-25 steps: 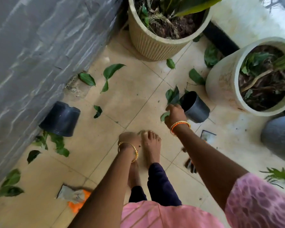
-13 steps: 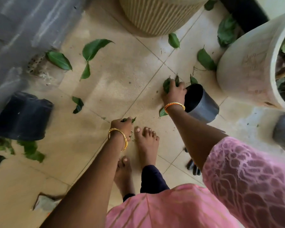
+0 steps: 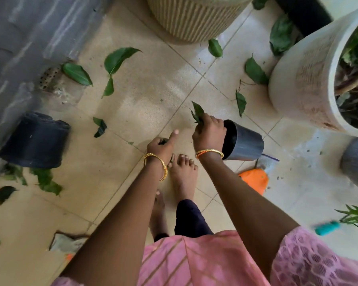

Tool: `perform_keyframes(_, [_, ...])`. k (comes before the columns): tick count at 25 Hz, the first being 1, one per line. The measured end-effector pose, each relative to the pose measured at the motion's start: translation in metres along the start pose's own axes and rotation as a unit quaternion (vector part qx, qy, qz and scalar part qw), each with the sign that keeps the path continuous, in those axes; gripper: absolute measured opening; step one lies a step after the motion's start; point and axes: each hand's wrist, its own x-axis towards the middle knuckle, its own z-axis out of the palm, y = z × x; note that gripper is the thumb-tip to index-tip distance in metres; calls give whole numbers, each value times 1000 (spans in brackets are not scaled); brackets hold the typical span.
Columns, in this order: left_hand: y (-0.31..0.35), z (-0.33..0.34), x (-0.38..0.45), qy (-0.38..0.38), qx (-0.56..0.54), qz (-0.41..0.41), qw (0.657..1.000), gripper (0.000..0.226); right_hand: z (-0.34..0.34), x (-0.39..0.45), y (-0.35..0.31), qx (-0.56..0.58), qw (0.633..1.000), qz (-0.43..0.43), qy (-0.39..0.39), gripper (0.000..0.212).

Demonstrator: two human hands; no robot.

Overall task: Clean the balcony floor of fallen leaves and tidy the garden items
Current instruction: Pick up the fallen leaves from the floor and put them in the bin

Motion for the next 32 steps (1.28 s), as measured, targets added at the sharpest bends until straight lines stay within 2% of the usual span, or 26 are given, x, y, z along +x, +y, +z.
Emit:
perform_keyframes(2, [7,2,-13,-10,-39,26,999,44,-7,-18,-20,83,996,24,-26,33])
perform_keyframes(4, [8,-1,-21,-40,-51,42,997,37,-13,-33,-37,181,977,54,-98,33])
perform_keyframes(7, [-2,-15,-17,-30,-52,27,998,28,-12,-48,-46,222,960,73,-156,16])
perform_keyframes(9, [-12,-25,-10,-15,-64,2,998,25,-12,-54,-46,264,929,144,-214,22])
perform_keyframes(11, [-21,-32,-8,-7,-57,-12,998,25,-14,-55,-40,320,880,197,-290,30])
perform_keyframes(12, [-24,-35,-8,3,-60,-13,998,25,-14,-53,-36,345,858,213,-315,30])
perform_keyframes(13, [-25,-37,-8,14,-69,-16,997,25,-14,-49,-31,351,852,219,-321,26])
perform_keyframes(14, [-27,-40,-6,24,-82,-22,996,27,-11,-44,-23,328,872,209,-297,20])
perform_keyframes(15, [-29,-42,-4,30,-93,-31,995,28,-7,-38,-14,253,917,180,-251,18])
perform_keyframes(16, [-32,-45,0,32,-100,-42,994,30,0,-34,-2,140,958,142,-205,23])
perform_keyframes(17, [-34,-48,4,31,-104,-52,993,30,6,-32,11,25,979,107,-171,31])
perform_keyframes(19, [-37,-51,9,25,-120,-64,990,26,18,-28,30,-117,978,61,-163,46])
perform_keyframes(21, [-41,-51,18,28,-144,-70,987,23,27,-28,39,-184,966,33,-181,52])
perform_keyframes(25, [-50,-52,28,-19,-182,-102,978,39,44,-24,45,-199,960,29,-196,45])
perform_keyframes(27, [-52,-54,31,-30,-194,-113,974,29,31,-27,27,-166,967,64,-182,39])
perform_keyframes(29, [-49,-55,24,-46,-191,-128,972,11,-8,-36,-18,-122,963,95,-222,38])
perform_keyframes(30, [-48,-57,21,-56,-177,-134,973,8,-28,-42,-46,-86,957,78,-266,40])
perform_keyframes(32, [-44,-60,12,-83,-144,-139,976,13,-92,-55,-105,8,954,112,-279,43])
